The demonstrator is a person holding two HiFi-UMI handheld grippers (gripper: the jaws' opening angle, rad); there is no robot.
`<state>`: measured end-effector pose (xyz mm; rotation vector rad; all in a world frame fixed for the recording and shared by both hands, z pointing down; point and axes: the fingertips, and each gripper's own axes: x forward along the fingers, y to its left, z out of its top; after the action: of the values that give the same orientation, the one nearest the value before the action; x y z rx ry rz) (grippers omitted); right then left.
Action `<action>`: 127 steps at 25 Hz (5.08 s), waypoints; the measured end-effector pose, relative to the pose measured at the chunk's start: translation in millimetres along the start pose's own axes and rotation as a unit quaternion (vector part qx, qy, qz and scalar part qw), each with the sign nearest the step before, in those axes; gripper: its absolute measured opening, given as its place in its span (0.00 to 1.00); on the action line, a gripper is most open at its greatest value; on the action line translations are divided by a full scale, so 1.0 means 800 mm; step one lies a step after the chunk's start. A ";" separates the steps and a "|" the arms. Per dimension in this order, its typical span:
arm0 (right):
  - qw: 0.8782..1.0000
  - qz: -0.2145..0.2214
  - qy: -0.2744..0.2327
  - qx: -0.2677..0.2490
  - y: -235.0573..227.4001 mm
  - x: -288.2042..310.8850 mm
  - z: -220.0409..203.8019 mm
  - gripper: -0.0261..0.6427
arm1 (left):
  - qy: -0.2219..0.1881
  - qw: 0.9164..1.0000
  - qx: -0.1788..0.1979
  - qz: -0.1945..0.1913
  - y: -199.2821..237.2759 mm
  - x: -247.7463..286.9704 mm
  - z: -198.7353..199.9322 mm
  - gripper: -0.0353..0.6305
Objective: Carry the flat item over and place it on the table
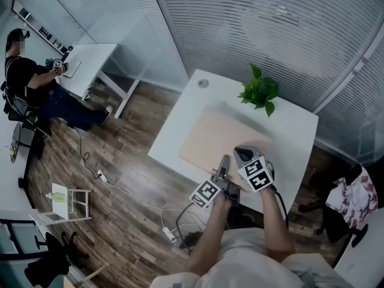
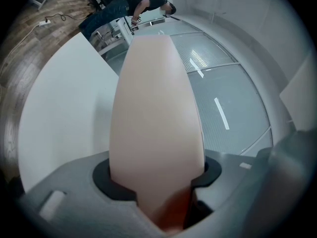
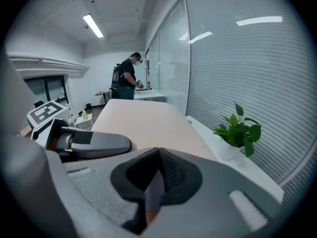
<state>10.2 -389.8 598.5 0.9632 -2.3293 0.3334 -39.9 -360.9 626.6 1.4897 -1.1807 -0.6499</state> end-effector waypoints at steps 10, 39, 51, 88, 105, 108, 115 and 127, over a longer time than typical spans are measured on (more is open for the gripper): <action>0.999 -0.005 0.038 0.004 -0.023 0.015 -0.032 0.04 | 0.017 0.999 -0.025 0.024 0.025 0.022 -0.025 0.47; 0.995 0.032 0.096 0.000 -0.044 0.065 -0.092 0.04 | 0.009 0.995 -0.096 0.034 0.099 0.055 -0.060 0.47; 0.995 0.019 0.096 -0.007 -0.045 0.073 -0.097 0.04 | 0.015 0.994 -0.103 0.043 0.112 0.059 -0.061 0.47; 0.996 -0.018 0.083 0.007 -0.044 0.086 -0.100 0.05 | 0.022 0.987 -0.116 0.110 0.146 0.026 -0.050 0.54; 0.996 -0.028 0.079 -0.010 -0.041 0.085 -0.104 0.05 | 0.030 0.982 -0.117 0.142 0.149 0.015 -0.054 0.55; 0.996 -0.031 0.077 -0.013 -0.040 0.085 -0.105 0.05 | 0.031 0.982 -0.115 0.144 0.150 0.012 -0.056 0.55; 0.996 -0.034 0.073 -0.023 -0.032 0.079 -0.104 0.05 | 0.033 0.981 -0.107 0.160 0.147 0.000 -0.058 0.55; 0.996 -0.039 0.064 -0.045 -0.026 0.079 -0.117 0.05 | 0.044 0.978 -0.099 0.177 0.150 -0.012 -0.069 0.55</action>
<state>29.0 -399.2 711.3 0.9570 -2.1653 0.2492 -34.3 -322.2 753.0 1.0937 -1.2354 -0.4388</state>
